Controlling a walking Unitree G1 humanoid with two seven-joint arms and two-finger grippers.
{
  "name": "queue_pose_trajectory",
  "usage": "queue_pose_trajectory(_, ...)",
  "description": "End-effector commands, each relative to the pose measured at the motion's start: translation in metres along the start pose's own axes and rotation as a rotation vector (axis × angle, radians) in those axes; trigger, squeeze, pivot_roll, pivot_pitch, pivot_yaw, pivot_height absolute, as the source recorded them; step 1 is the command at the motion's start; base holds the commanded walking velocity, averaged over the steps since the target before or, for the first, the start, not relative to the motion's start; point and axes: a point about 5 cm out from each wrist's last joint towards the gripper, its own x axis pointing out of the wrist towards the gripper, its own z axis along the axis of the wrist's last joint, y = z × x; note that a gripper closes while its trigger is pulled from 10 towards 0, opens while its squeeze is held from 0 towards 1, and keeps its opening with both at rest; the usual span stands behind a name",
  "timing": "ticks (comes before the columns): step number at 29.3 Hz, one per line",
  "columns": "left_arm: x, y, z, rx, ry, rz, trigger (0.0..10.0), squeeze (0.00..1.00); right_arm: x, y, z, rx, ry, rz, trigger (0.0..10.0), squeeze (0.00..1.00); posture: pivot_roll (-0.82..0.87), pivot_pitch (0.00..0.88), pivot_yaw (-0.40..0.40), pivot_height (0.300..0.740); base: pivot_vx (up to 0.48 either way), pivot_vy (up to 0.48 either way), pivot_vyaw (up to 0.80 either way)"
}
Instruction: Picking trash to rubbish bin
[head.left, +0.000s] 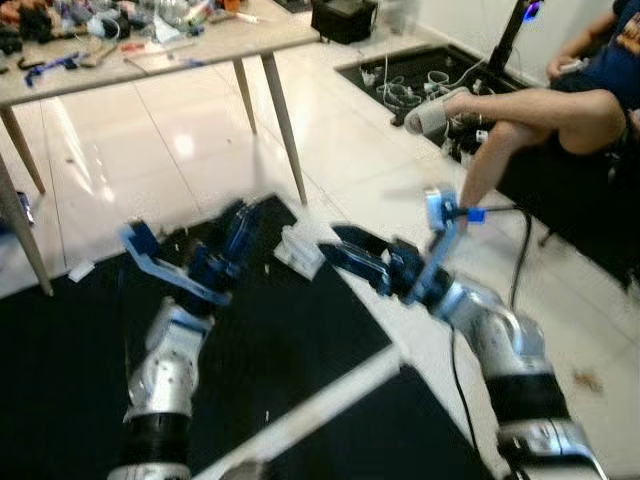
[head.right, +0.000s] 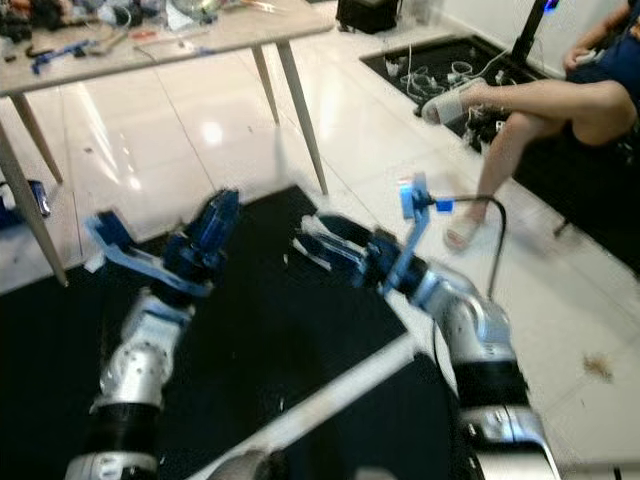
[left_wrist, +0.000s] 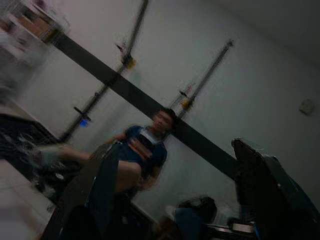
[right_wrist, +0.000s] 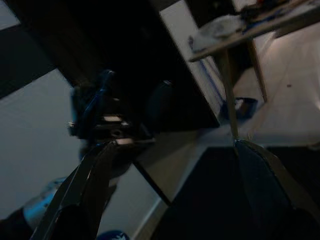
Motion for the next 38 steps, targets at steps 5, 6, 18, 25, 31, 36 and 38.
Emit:
queue_pose_trajectory(5, -0.0028, 0.0027, -0.0043, -0.013, 0.024, 0.03, 10.0, 0.0, -0.0009, 0.0001, -0.0031, 0.014, 0.004, 0.001, 10.0, 0.0, 0.0, 0.0, -0.05, 0.74, 0.0, 0.0, 0.65)
queue_pose_trajectory(6, -0.0028, 0.0027, -0.0043, -0.013, 0.024, 0.03, 10.0, 0.0, -0.0009, 0.0001, -0.0031, 0.014, 0.004, 0.001, 10.0, 0.0, 0.0, 0.0, -0.05, 0.74, 0.0, 0.0, 0.64)
queue_pose_trajectory(18, -0.002, 0.0036, -0.0059, -0.018, 0.041, 0.045, 10.0, 0.0, -0.0016, -0.0006, -0.0042, 0.019, 0.007, -0.002, 10.0, 0.0, 0.0, 0.0, -0.055, 0.74, 0.0, 0.0, 0.64)
queue_pose_trajectory(25, -0.0023, 0.0043, -0.007, -0.019, 0.051, 0.049, 10.0, 0.0, -0.0021, -0.0017, -0.0041, 0.027, -0.004, -0.008, 10.0, 0.0, 0.01, 0.0, -0.056, 0.74, 0.0, 0.0, 0.61)
queue_pose_trajectory(31, -0.0025, 0.0047, -0.0077, -0.027, 0.047, 0.051, 10.0, 0.0, -0.0034, -0.0048, -0.0031, 0.059, -0.026, -0.038, 10.0, 0.0, 0.01, 0.0, -0.059, 0.74, 0.0, 0.0, 0.17)
queue_pose_trajectory(36, -0.0026, 0.0043, -0.0075, -0.027, 0.043, 0.043, 10.0, 0.0, -0.0032, -0.005, -0.003, 0.06, -0.024, -0.038, 10.0, 0.0, 0.01, 0.0, -0.059, 0.74, 0.312, 0.0, 0.0)
queue_pose_trajectory(38, -0.0026, 0.0041, -0.0073, -0.027, 0.044, 0.039, 10.0, 0.0, -0.003, -0.005, -0.0028, 0.061, -0.023, -0.04, 10.0, 0.0, 0.01, 0.0, -0.057, 0.74, 0.36, 0.0, 0.0)
